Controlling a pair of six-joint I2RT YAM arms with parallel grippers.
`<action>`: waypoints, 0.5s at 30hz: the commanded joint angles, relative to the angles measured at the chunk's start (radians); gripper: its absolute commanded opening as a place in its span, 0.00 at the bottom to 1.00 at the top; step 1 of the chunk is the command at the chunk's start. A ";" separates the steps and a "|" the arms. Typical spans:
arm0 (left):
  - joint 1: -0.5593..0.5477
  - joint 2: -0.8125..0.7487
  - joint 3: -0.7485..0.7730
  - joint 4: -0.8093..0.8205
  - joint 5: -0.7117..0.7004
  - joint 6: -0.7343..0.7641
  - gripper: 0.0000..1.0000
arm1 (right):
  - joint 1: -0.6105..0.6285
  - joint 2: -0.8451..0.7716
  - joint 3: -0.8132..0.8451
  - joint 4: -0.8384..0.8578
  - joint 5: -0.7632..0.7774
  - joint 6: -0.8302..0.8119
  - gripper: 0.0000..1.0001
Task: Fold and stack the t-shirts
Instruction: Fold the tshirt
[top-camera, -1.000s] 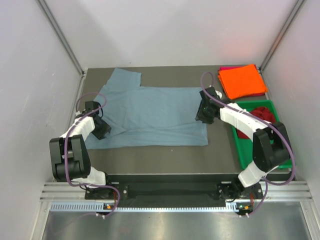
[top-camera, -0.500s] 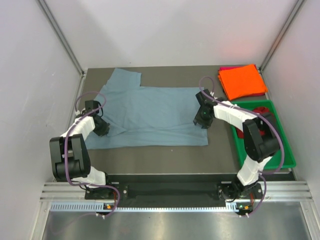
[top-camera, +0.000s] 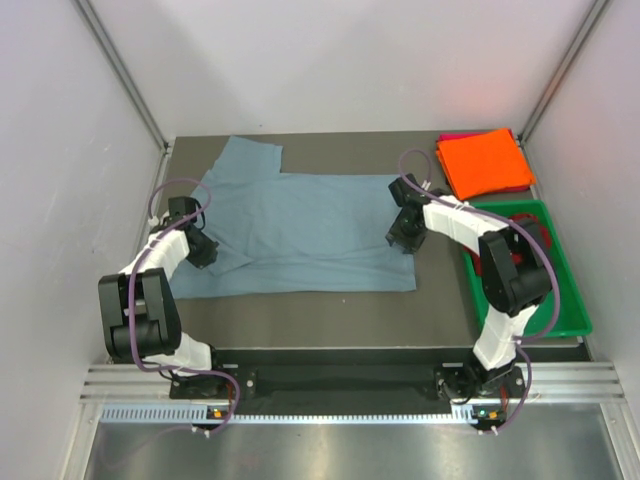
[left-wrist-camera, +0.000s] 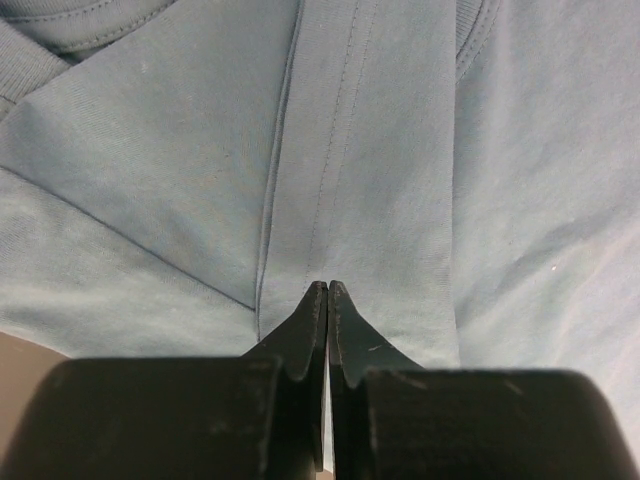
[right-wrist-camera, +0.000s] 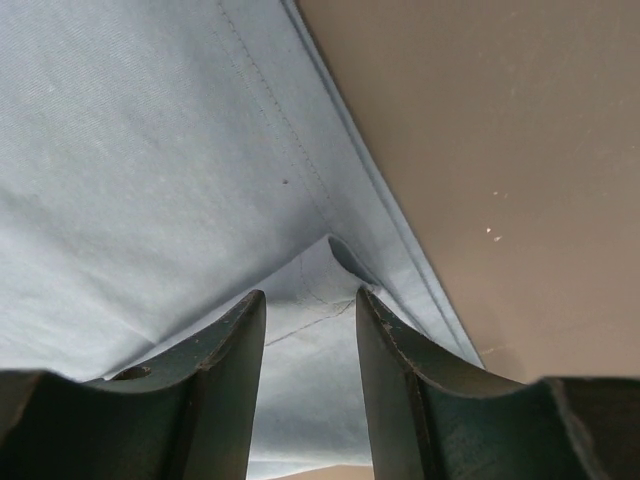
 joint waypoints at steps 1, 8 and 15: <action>-0.005 -0.004 0.042 0.016 -0.006 -0.001 0.00 | -0.008 0.019 0.045 -0.036 0.033 0.029 0.42; -0.007 -0.008 0.043 -0.027 -0.075 0.016 0.33 | -0.006 0.079 0.113 -0.133 0.038 0.071 0.41; -0.011 0.039 -0.003 0.028 0.006 -0.013 0.39 | -0.012 0.067 0.088 -0.105 0.048 0.066 0.21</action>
